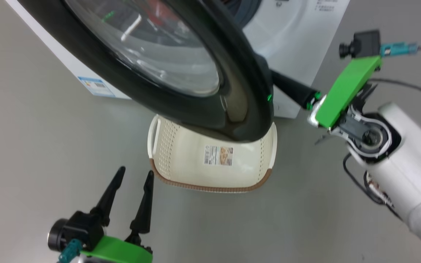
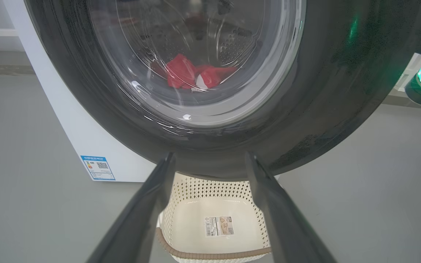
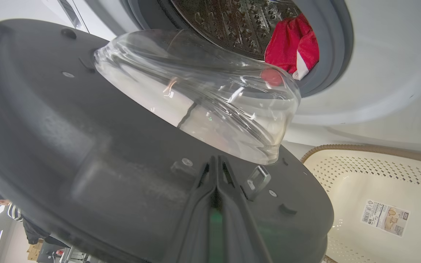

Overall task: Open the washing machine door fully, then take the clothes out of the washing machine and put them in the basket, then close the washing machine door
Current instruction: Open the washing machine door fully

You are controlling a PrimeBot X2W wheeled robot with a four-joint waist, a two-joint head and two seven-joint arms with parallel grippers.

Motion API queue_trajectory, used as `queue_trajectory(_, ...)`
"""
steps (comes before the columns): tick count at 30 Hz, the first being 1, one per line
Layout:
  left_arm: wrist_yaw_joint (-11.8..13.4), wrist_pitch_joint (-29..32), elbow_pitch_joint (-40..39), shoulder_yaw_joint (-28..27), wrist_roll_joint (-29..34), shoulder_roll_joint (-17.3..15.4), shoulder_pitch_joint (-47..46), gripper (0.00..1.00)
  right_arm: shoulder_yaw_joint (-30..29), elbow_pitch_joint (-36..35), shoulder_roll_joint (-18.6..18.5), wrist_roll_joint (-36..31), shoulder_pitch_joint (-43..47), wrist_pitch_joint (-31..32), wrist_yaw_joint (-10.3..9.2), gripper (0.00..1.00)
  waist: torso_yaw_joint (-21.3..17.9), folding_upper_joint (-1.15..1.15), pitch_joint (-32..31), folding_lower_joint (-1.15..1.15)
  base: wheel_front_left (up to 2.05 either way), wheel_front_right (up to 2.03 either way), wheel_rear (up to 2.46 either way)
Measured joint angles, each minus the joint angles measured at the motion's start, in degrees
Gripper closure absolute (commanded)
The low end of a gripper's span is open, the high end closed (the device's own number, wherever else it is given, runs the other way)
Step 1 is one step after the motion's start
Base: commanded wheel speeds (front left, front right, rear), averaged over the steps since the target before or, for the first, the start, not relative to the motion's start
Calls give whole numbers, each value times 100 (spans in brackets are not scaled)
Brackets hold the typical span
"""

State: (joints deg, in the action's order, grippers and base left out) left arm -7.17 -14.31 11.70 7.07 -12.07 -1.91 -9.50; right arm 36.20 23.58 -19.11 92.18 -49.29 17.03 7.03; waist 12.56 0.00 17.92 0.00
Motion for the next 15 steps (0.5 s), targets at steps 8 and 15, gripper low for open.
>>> queue_trajectory(8, 0, 0, 4, -22, 0, -10, 306, 0, 62, -266, 34, 62, 648, 153, -1, 100, 61, 0, -467, 0, 0, 0, 0)
queue_trajectory(15, 0, 0, 3, -32, 0, -13, 399, 0, 177, -579, 255, 49, 838, 270, 0, 100, 155, 0, -679, 0, 0, 0, 0)
